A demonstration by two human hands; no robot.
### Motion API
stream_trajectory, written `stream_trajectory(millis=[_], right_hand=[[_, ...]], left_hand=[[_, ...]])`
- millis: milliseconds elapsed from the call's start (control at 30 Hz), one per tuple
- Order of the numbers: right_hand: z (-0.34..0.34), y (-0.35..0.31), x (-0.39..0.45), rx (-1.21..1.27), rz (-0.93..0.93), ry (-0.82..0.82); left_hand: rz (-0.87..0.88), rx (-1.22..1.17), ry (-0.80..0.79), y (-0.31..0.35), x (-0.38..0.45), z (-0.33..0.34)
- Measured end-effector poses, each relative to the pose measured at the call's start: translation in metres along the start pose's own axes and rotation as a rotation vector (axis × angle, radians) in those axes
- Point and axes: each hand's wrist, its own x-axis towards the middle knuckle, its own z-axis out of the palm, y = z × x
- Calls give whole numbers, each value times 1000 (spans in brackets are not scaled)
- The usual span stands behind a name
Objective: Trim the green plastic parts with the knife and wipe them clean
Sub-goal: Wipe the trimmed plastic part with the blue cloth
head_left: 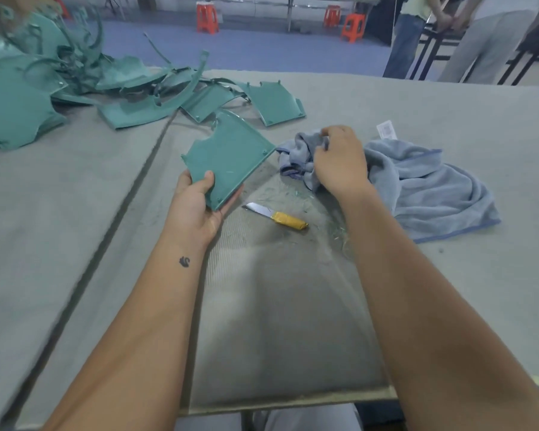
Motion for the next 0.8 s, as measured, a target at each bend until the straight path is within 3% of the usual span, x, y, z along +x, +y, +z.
stream_trajectory(millis=[100, 167, 233, 333, 400, 567, 667, 800], right_hand=[[1, 4, 9, -196, 145, -162], [-3, 6, 8, -279, 167, -173], [-11, 4, 5, -248, 149, -44], [-27, -4, -2, -203, 38, 348], [-36, -10, -9, -46, -39, 477], [-18, -11, -30, 367, 151, 349], [7, -1, -40, 458, 293, 215], [8, 4, -43, 651, 308, 288]], left_hand=[[-5, 6, 7, 1, 1, 1], [-4, 26, 11, 1, 1, 2], [-4, 46, 12, 1, 1, 2], [-3, 83, 13, 0, 2, 2], [3, 106, 17, 0, 2, 2], [37, 99, 23, -1, -1, 2], [45, 105, 22, -2, -1, 1], [78, 104, 25, 0, -2, -1]])
